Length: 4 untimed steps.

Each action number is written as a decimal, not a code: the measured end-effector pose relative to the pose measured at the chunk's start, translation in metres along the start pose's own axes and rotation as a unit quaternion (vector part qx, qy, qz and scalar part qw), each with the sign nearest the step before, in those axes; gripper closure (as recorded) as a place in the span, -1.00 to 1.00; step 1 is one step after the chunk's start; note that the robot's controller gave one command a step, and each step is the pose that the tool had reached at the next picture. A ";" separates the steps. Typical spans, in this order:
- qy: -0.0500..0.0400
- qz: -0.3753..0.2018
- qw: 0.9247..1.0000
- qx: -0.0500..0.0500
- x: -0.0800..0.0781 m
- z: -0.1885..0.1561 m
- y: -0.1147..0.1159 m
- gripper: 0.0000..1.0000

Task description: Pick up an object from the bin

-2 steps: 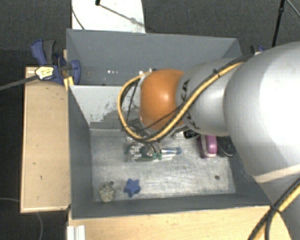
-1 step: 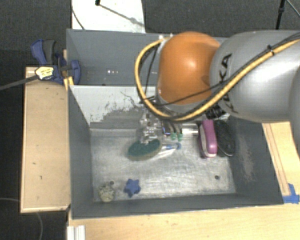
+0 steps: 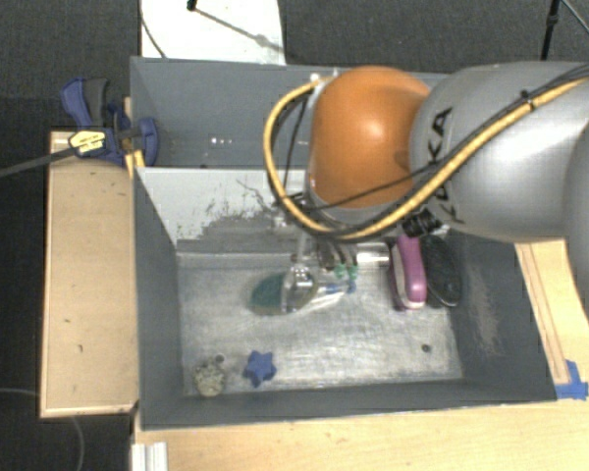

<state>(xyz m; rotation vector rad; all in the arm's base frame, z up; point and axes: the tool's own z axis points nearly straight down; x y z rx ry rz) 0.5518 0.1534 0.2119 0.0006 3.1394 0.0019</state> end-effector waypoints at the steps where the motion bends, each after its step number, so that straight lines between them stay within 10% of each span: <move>1: 0.004 0.017 1.000 0.001 -0.010 0.098 -0.016 -1.00; 2: -0.001 0.203 0.979 -0.001 -0.020 0.140 -0.049 -1.00; 3: -0.004 0.203 0.979 -0.002 -0.022 0.137 -0.049 1.00; 4: -0.004 0.203 0.979 -0.001 -0.019 -0.058 -0.053 1.00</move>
Offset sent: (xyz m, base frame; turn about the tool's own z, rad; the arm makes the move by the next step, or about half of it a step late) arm 0.0110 -0.0151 -0.0932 0.0260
